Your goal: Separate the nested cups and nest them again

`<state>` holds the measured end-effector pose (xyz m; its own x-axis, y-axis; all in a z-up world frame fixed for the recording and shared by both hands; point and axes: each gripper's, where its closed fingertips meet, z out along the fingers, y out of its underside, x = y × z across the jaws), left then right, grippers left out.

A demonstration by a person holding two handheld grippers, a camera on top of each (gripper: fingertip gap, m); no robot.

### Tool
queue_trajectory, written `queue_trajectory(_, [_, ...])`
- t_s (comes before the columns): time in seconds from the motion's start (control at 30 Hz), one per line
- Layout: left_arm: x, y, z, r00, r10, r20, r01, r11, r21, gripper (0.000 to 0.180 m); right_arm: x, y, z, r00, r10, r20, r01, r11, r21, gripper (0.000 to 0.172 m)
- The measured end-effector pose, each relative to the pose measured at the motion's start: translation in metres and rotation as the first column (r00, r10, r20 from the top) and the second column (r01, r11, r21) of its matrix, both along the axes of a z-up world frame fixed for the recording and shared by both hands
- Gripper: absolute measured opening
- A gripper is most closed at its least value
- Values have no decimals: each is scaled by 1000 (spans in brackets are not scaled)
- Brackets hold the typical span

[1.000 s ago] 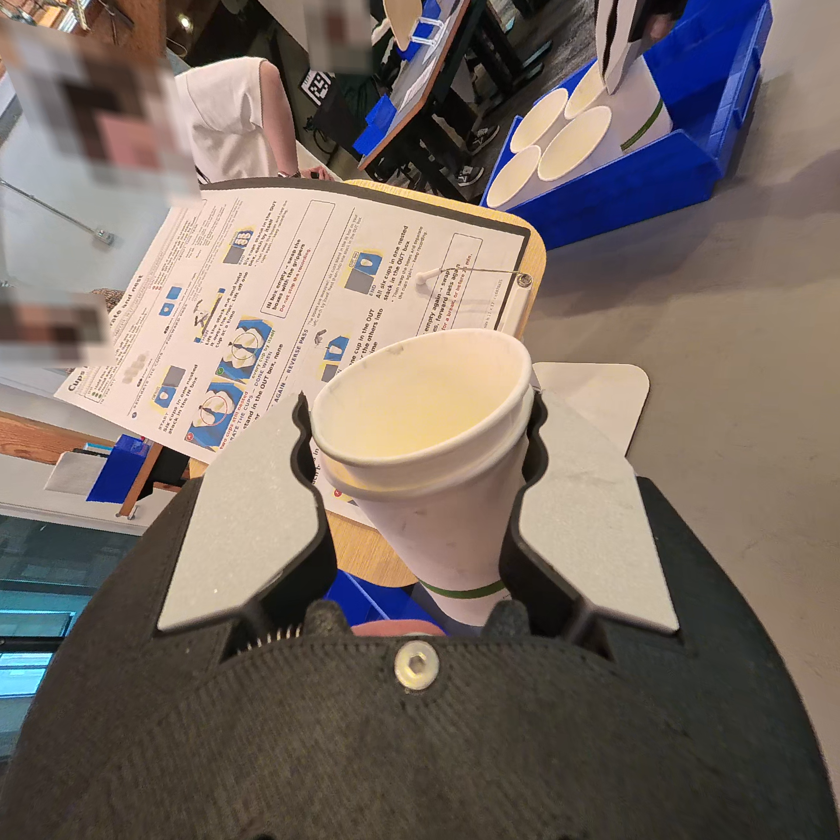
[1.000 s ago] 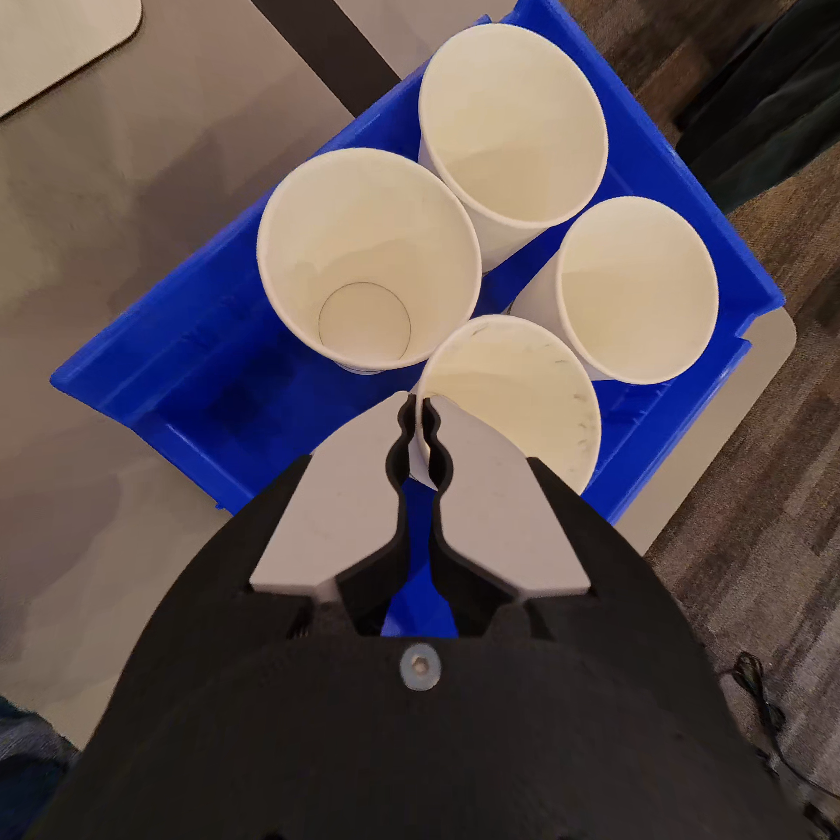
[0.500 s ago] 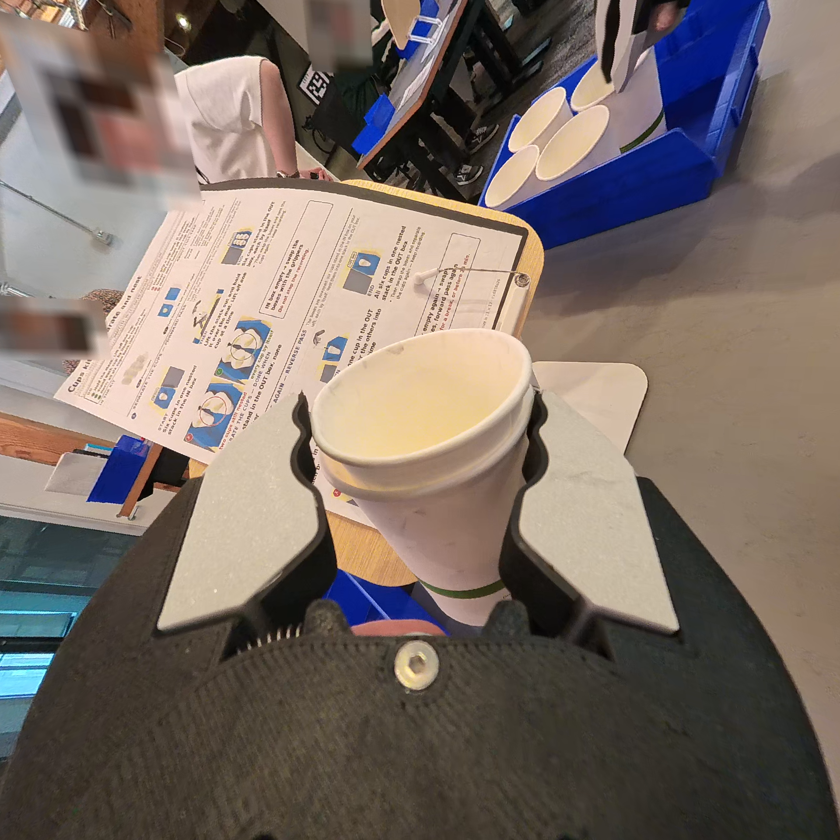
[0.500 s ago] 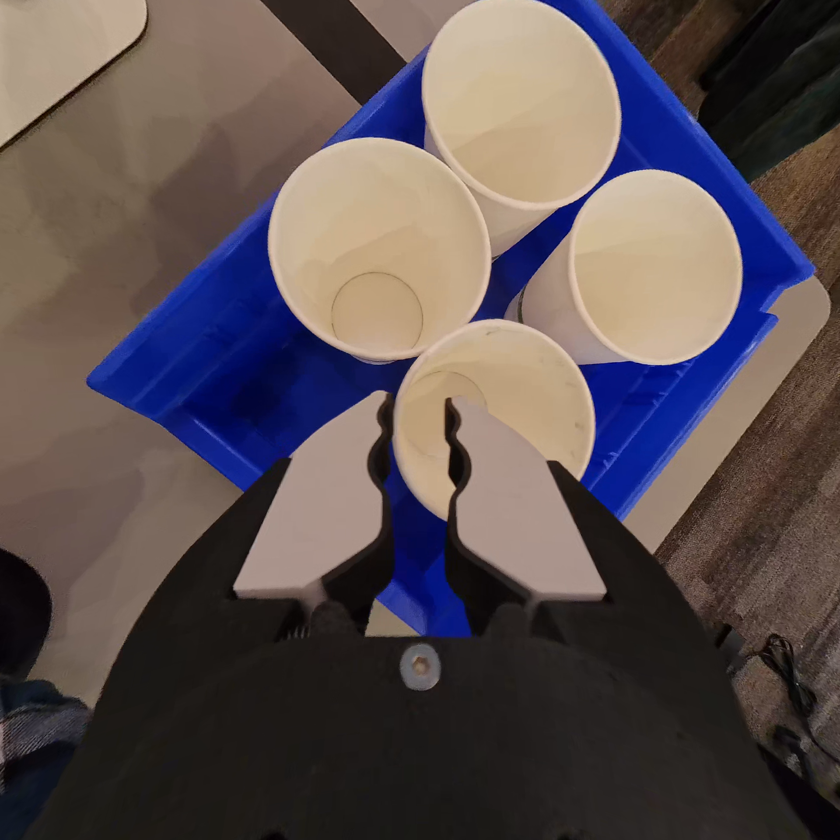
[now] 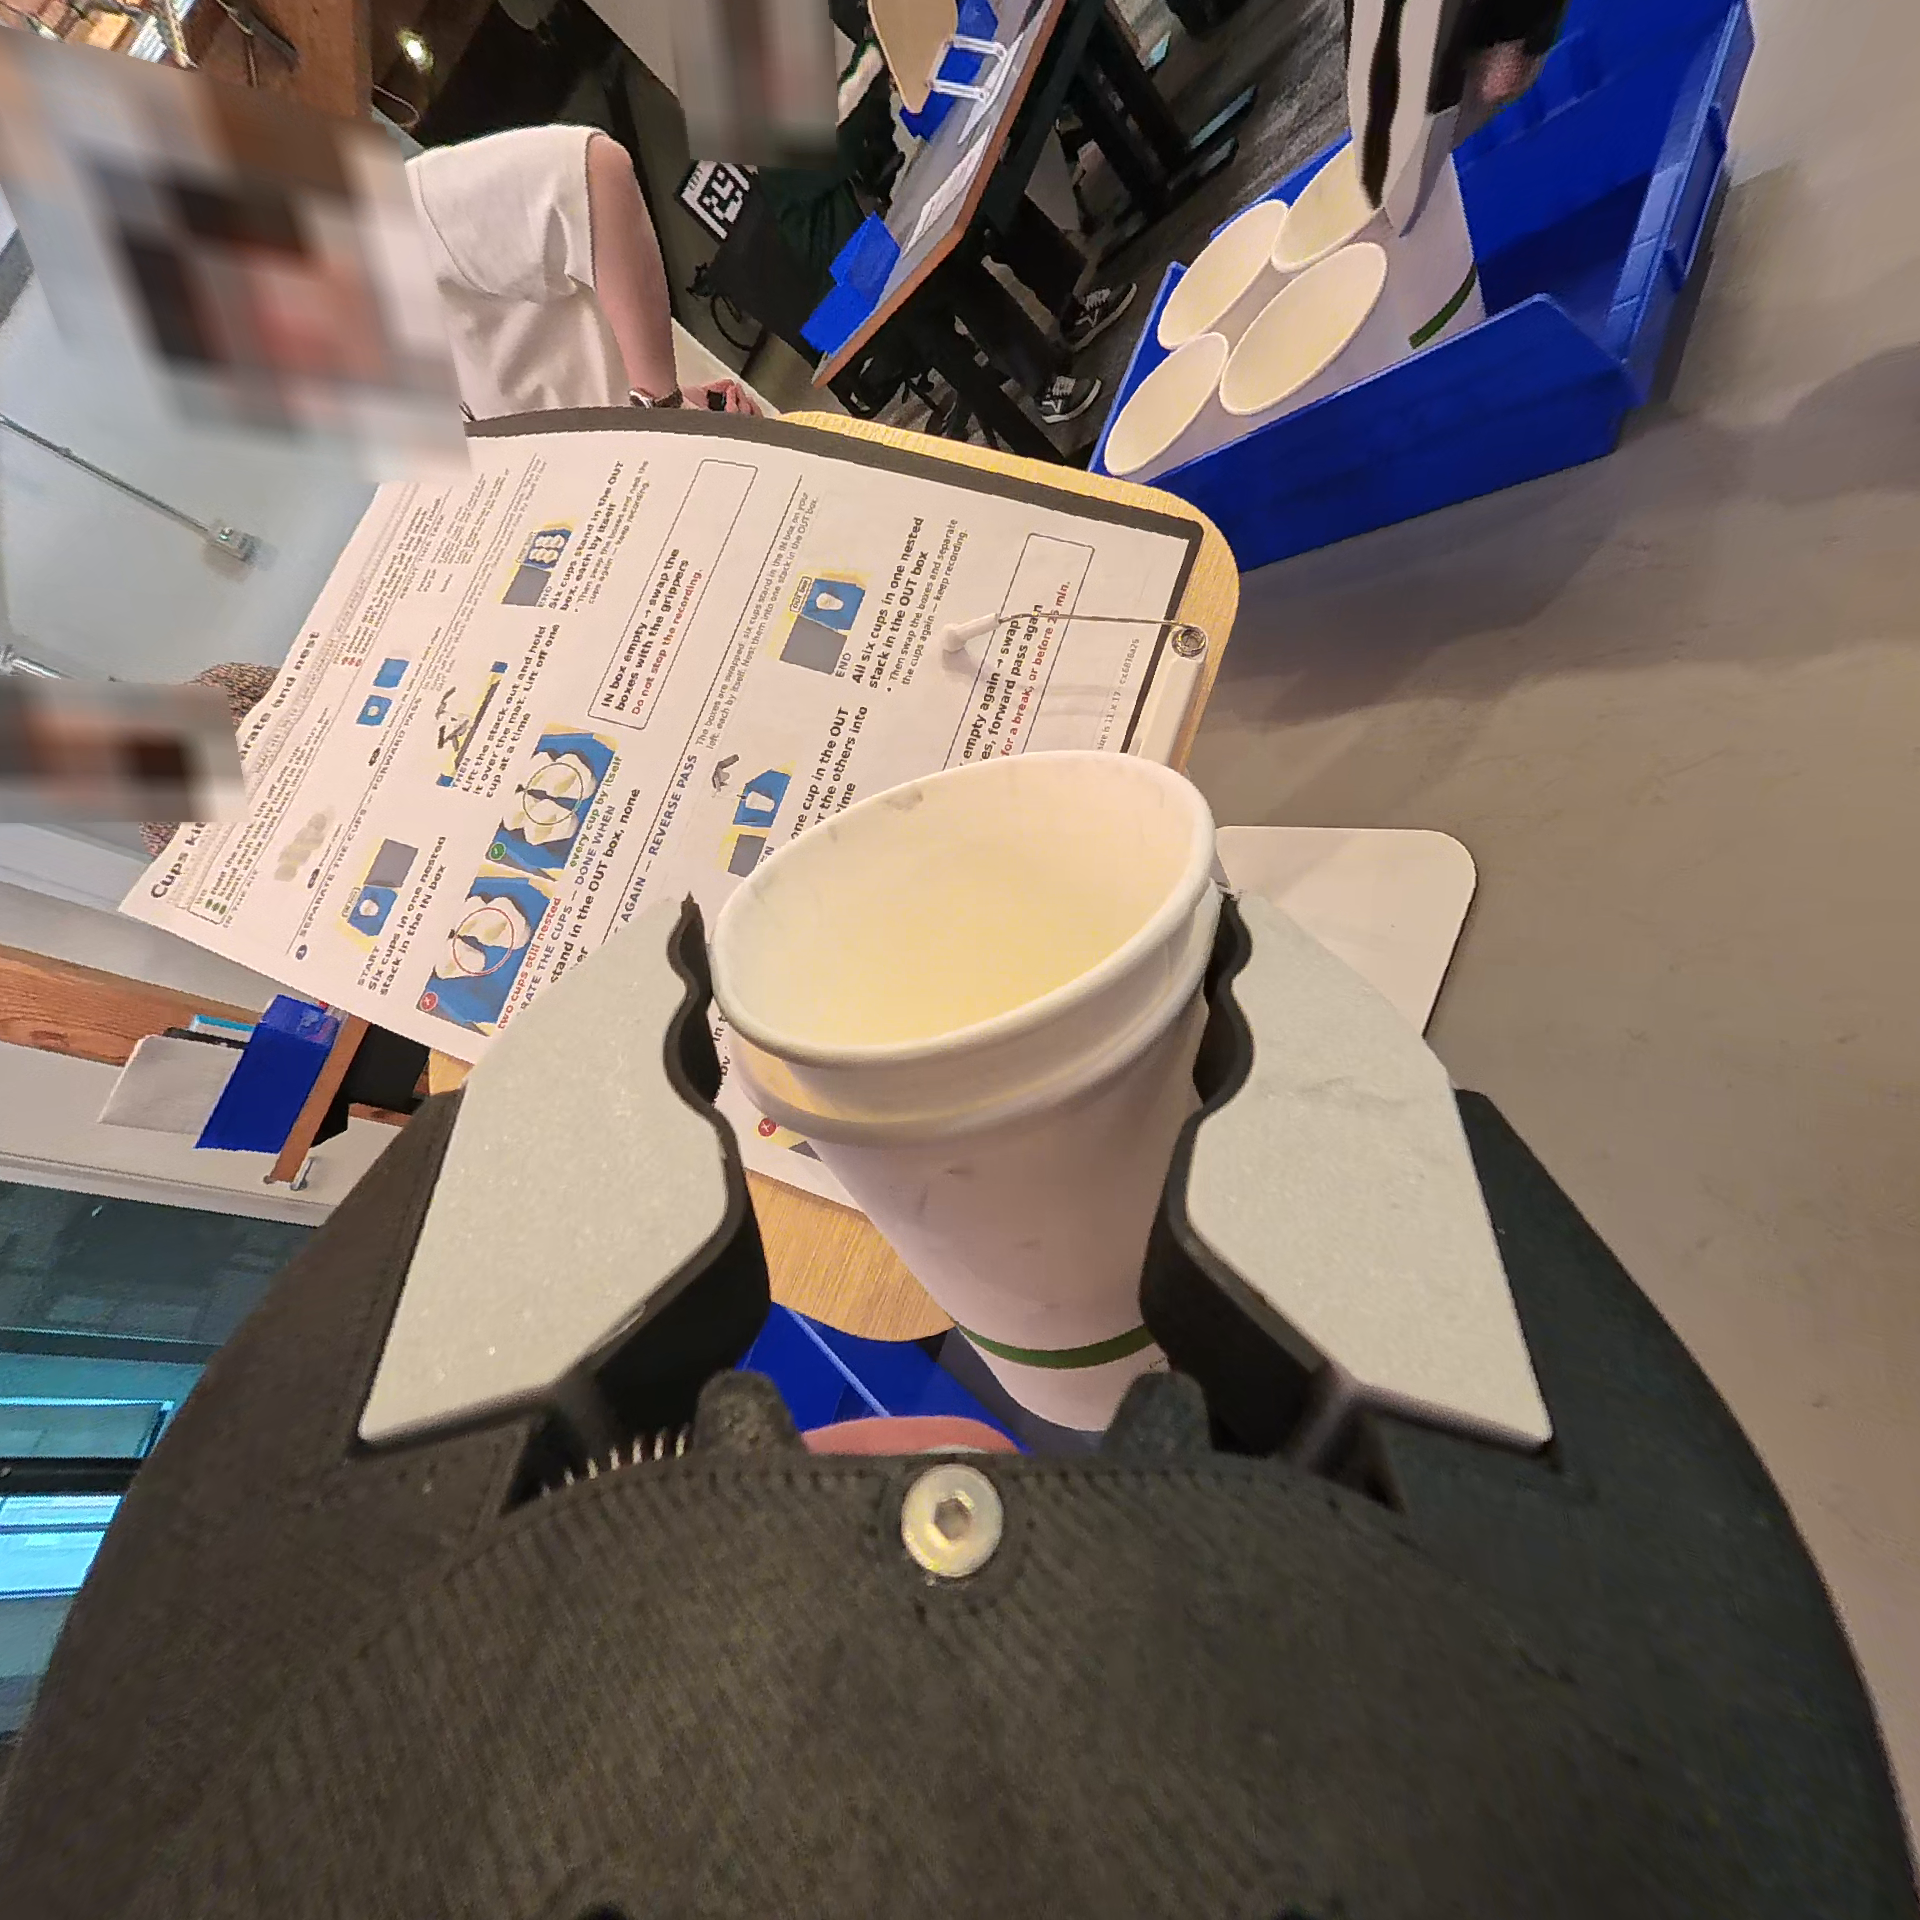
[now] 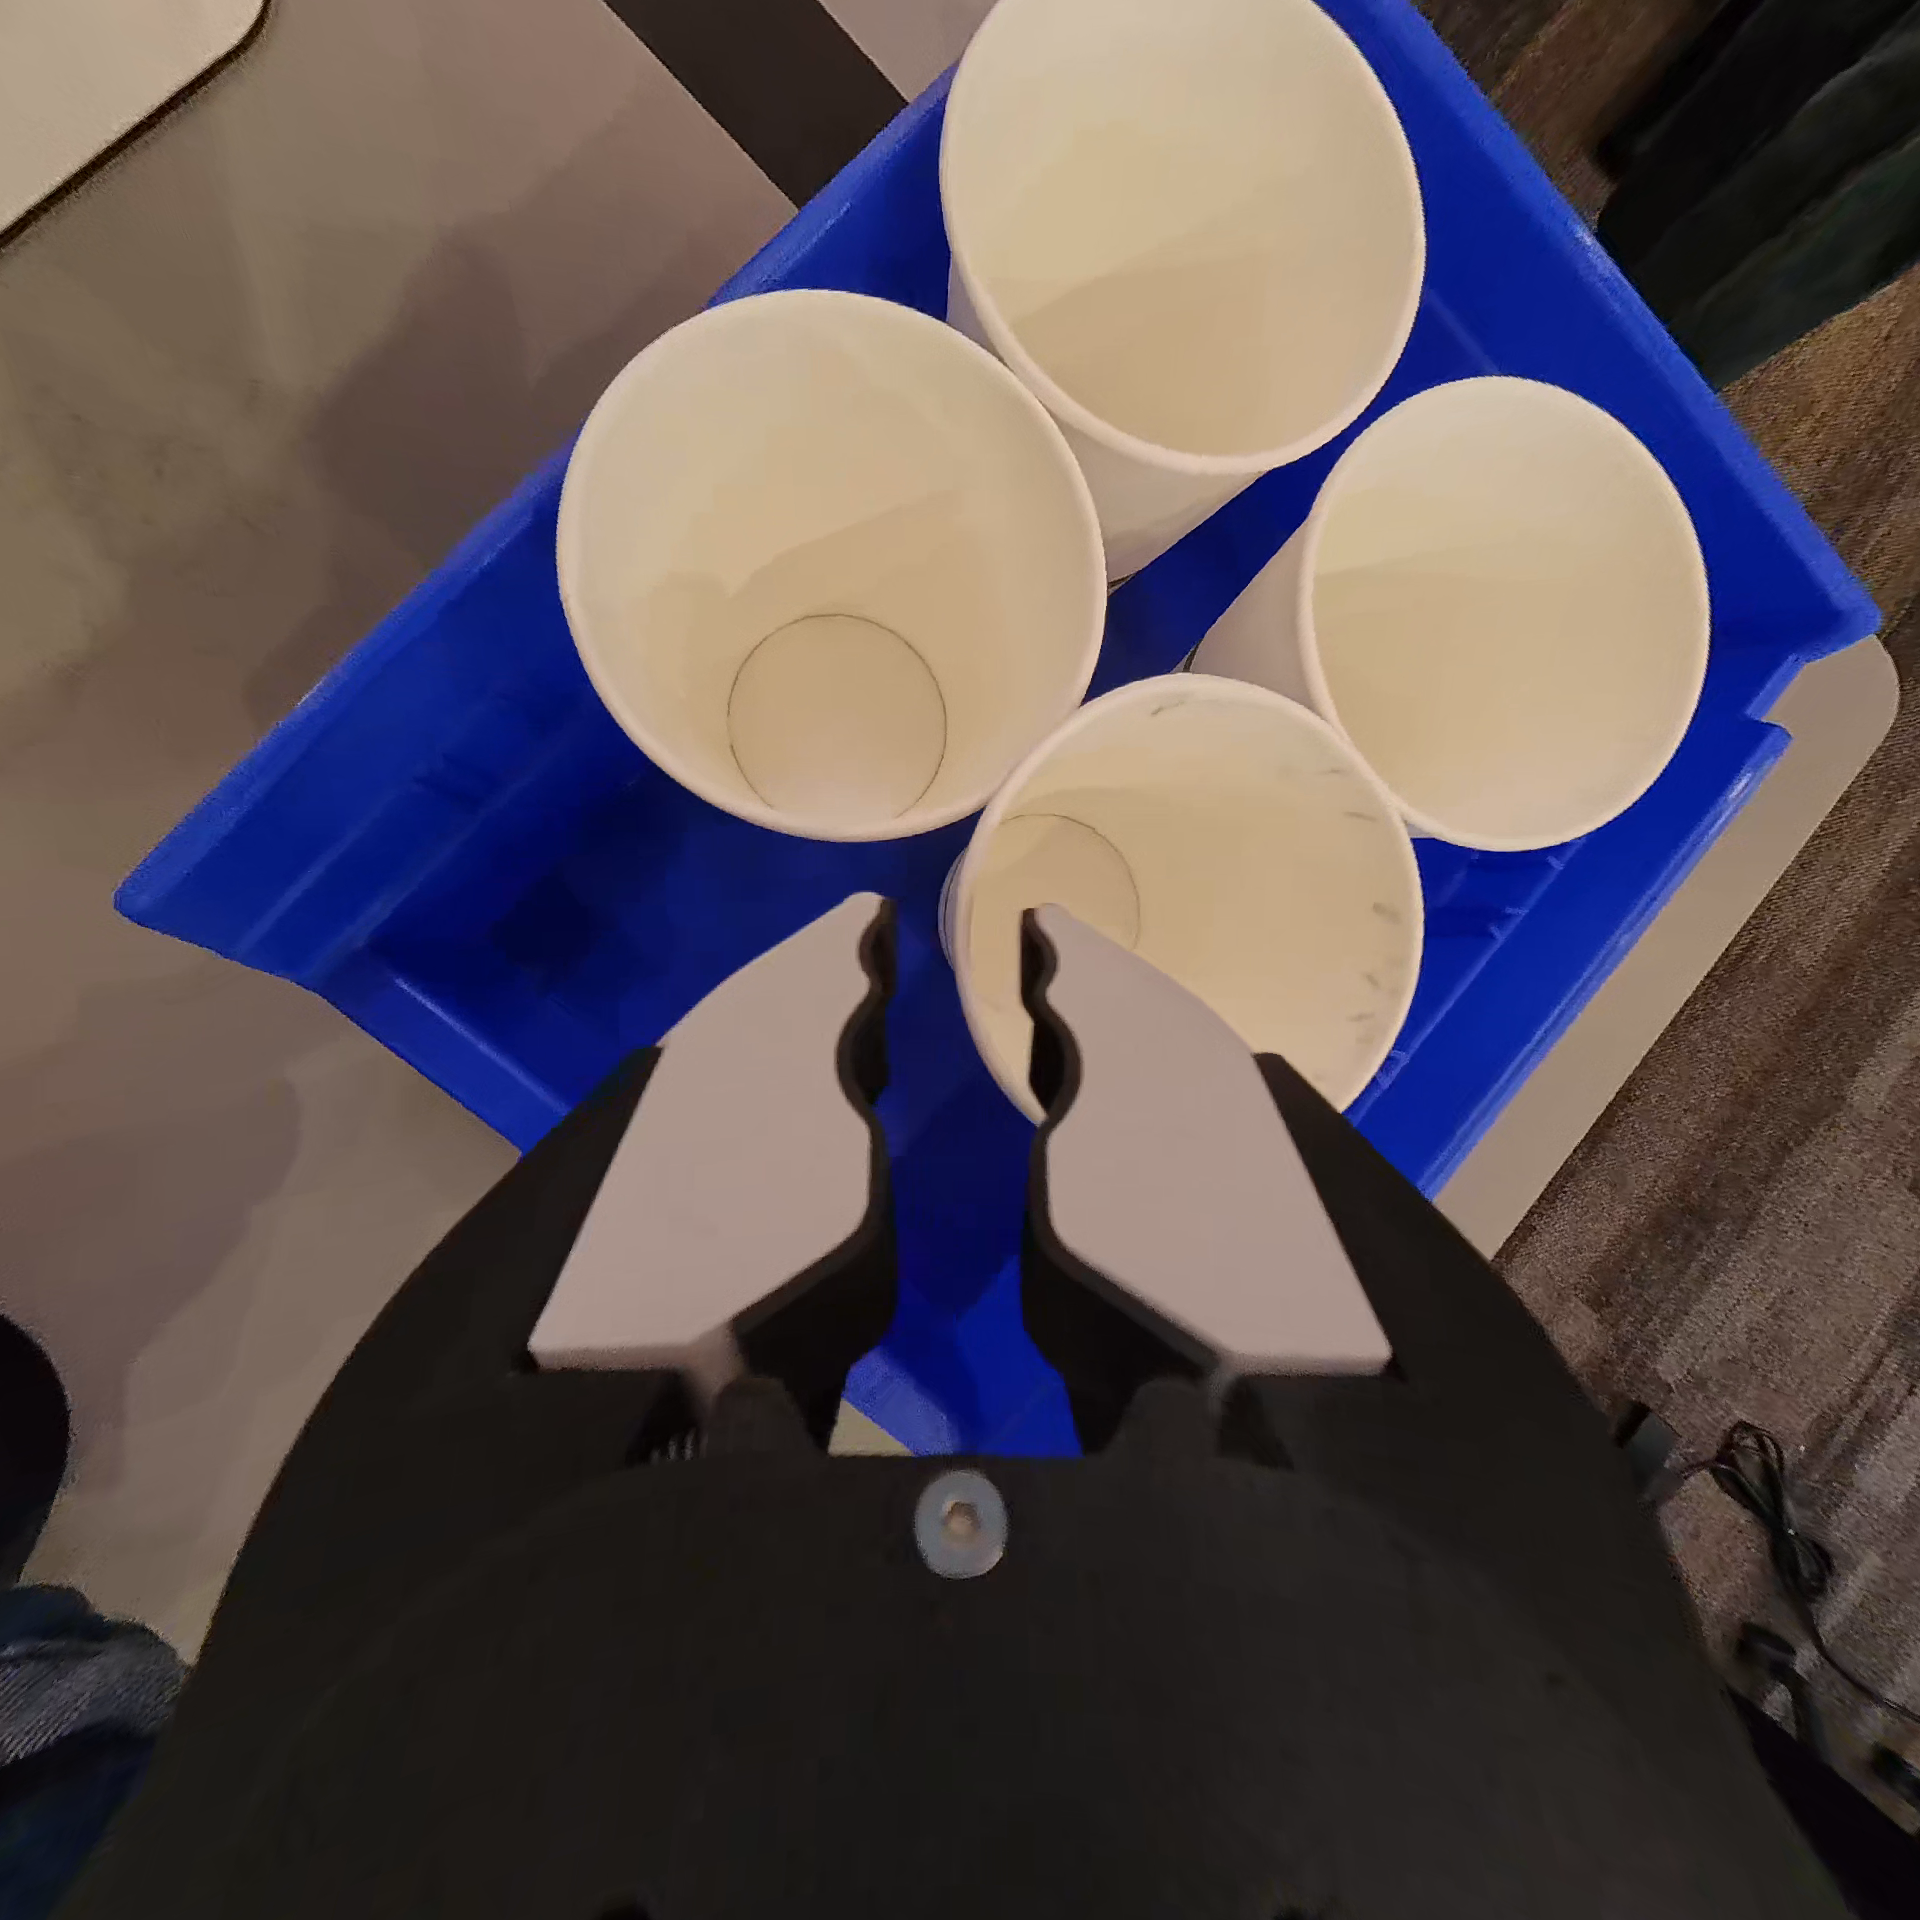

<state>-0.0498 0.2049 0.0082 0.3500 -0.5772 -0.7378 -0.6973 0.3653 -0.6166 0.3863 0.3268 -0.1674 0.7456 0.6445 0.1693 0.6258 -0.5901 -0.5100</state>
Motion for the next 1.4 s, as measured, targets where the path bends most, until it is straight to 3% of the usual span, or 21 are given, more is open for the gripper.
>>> queue_trajectory(0.17, [-1,-1,3,1000,-5,15,5,1000,-4,90,-4,-11,30,998,-14,55,11,998,57,47])
queue_trajectory(0.23, [0,-4,4,999,-30,34,31,999,-23,91,-28,-18,67,997,49,55,-58,983,173,47])
queue_trajectory(0.3, [2,-9,6,995,-66,71,69,996,-51,91,-75,-29,110,980,197,42,-200,926,321,46])
queue_trajectory(0.37, [3,-14,9,988,-104,110,114,990,-82,91,-136,-49,150,918,394,44,-368,805,465,47])
queue_trajectory(0.47, [5,-20,8,976,-152,153,174,975,-141,91,-240,-94,183,717,682,148,-616,520,592,54])
queue_trajectory(0.57, [8,-26,7,965,-195,177,227,957,-184,91,-326,-148,181,469,855,222,-760,262,594,55])
queue_trajectory(0.67, [10,-31,1,962,-220,163,253,943,-217,91,-375,-177,164,326,902,283,-816,117,566,53])
queue_trajectory(0.77, [13,-34,-6,962,-236,135,263,933,-245,91,-397,-187,149,255,922,291,-838,61,542,46])
queue_trajectory(0.9, [19,-39,-18,960,-265,94,281,918,-280,91,-410,-187,137,232,919,319,-853,35,520,39])
queue_trajectory(1.03, [25,-44,-23,950,-296,95,311,900,-305,91,-414,-190,128,200,918,342,-872,7,490,9])
queue_trajectory(1.3, [25,-45,-17,942,-303,141,332,896,-295,94,-408,-191,135,187,922,340,-862,-13,508,3])
queue_trajectory(1.4, [19,-39,-21,951,-276,138,306,896,-321,106,-402,-190,145,195,927,320,-840,-11,543,3])
